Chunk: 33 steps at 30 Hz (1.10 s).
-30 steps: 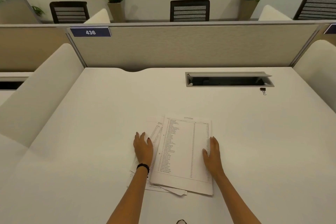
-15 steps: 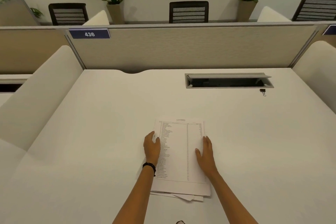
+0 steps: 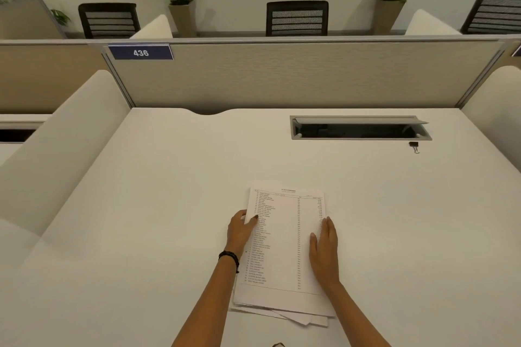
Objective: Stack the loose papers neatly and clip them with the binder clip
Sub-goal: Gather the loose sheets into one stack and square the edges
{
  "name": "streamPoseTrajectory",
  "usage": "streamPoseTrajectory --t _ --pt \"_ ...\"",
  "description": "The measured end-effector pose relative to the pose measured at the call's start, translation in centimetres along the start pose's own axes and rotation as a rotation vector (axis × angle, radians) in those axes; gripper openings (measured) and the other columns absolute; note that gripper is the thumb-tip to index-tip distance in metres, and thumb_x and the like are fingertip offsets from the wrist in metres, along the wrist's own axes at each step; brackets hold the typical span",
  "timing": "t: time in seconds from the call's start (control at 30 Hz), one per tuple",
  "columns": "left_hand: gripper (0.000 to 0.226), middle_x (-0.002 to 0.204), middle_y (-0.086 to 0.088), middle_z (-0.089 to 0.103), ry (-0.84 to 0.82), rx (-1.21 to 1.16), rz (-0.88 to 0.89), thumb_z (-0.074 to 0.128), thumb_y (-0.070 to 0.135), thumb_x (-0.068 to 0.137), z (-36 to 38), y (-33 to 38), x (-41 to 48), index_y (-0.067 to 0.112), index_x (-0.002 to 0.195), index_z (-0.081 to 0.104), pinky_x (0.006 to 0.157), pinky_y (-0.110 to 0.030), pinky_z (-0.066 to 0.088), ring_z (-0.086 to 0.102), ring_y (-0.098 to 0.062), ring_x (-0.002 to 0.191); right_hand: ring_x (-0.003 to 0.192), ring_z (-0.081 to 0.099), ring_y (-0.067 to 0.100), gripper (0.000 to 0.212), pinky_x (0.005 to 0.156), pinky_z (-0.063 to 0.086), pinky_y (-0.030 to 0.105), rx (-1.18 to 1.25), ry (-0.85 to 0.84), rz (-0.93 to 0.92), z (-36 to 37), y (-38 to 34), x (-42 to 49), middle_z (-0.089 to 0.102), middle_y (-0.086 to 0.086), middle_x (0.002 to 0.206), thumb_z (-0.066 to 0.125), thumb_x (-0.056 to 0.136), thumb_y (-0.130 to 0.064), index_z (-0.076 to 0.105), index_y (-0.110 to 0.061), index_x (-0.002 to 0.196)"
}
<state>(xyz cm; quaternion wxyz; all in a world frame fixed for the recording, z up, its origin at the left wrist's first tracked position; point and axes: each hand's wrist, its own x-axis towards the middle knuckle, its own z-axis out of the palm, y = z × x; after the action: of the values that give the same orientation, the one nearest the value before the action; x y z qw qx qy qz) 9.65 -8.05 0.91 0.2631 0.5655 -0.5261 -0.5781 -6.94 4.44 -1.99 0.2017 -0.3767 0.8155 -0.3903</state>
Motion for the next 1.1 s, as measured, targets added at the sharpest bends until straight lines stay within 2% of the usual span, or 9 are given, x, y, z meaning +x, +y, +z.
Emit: streamPoseTrajectory --t 0.1,0.23,0.33,0.5,0.6,0.7,0.8,0.93,1.1 --pt "0.024 0.114 -0.008 0.065 -0.010 0.001 0.032 0.066 0.021 0.085 0.2 0.1 -0.1 0.018 0.106 0.057 0.086 -0.038 0.055 0.063 -0.022 0.098 0.143 0.012 0.019 0.057 0.113 0.008 0.024 0.026 -0.008 -0.006 0.0 0.0 0.2 0.014 0.008 0.155 0.039 0.096 -0.016 0.012 -0.006 0.145" --pt "0.023 0.104 0.003 0.063 0.006 -0.036 0.113 0.064 0.017 0.086 0.4 1.5 -0.6 0.021 0.106 0.054 0.071 -0.019 0.051 0.060 -0.011 0.089 0.142 0.013 0.020 0.058 0.113 0.010 0.026 0.108 0.005 0.013 -0.4 -0.1 0.9 0.013 0.010 0.154 0.041 0.096 -0.014 0.011 -0.005 0.145" --pt "0.026 0.107 0.002 0.065 0.010 -0.069 0.189 0.065 0.020 0.085 0.2 2.9 -0.5 0.023 0.108 0.054 0.065 -0.011 0.051 0.062 -0.015 0.094 0.142 0.015 0.022 0.064 0.114 0.014 0.031 0.265 0.016 0.109 -1.0 -0.9 1.5 0.012 0.009 0.154 0.043 0.095 -0.013 0.005 -0.009 0.146" --pt "0.027 0.103 0.006 0.065 0.001 -0.132 0.287 0.064 0.021 0.086 -0.1 6.3 -0.9 0.024 0.110 0.053 0.062 -0.012 0.053 0.065 -0.012 0.093 0.127 0.042 0.021 0.059 0.106 0.037 0.039 0.579 -0.088 0.270 -3.2 -2.3 3.3 0.039 -0.002 0.140 0.047 0.095 -0.024 0.017 -0.019 0.145" --pt "0.027 0.104 0.006 0.065 0.007 -0.165 0.342 0.063 0.024 0.086 -0.1 8.1 -1.2 0.023 0.111 0.053 0.063 -0.014 0.054 0.066 -0.008 0.090 0.108 0.058 0.019 0.042 0.083 0.054 0.026 0.623 -0.145 0.197 -4.8 -3.2 4.4 0.055 0.006 0.128 0.053 0.091 -0.019 0.043 -0.014 0.132" --pt "0.024 0.105 0.004 0.066 0.009 -0.192 0.407 0.060 0.025 0.088 0.0 9.8 -1.5 0.024 0.111 0.052 0.065 -0.019 0.057 0.068 -0.010 0.087 0.099 0.062 0.016 0.032 0.067 0.055 0.017 0.634 -0.088 0.097 -6.6 -5.2 5.1 0.061 0.009 0.116 0.055 0.090 -0.015 0.048 -0.012 0.121" --pt "0.020 0.107 0.006 0.064 0.053 -0.217 0.472 0.057 0.025 0.090 0.2 11.7 -1.9 0.029 0.109 0.050 0.068 -0.021 0.058 0.068 -0.013 0.090 0.095 0.063 0.018 0.022 0.068 0.056 0.019 0.652 -0.012 -0.007 -8.1 -7.6 5.8 0.062 0.010 0.108 0.052 0.091 -0.012 0.050 -0.014 0.113" --pt "0.019 0.110 0.004 0.061 0.127 -0.233 0.564 0.052 0.024 0.093 0.4 14.1 -2.2 0.027 0.110 0.046 0.068 -0.020 0.057 0.065 -0.017 0.093 0.099 0.061 0.023 0.023 0.085 0.052 0.035 0.613 0.073 -0.119 -9.5 -10.4 6.4 0.060 0.010 0.112 0.053 0.091 -0.010 0.048 -0.013 0.113" --pt "0.035 0.114 0.006 0.055 0.168 -0.324 0.598 0.056 0.021 0.090 0.9 15.0 -2.7 0.021 0.121 0.041 0.079 -0.014 0.054 0.058 -0.007 0.103 0.096 0.059 0.008 0.036 0.077 0.053 0.021 0.631 0.085 -0.148 -10.1 -11.9 6.4 0.060 -0.009 0.104 0.062 0.085 -0.011 0.049 -0.016 0.118"
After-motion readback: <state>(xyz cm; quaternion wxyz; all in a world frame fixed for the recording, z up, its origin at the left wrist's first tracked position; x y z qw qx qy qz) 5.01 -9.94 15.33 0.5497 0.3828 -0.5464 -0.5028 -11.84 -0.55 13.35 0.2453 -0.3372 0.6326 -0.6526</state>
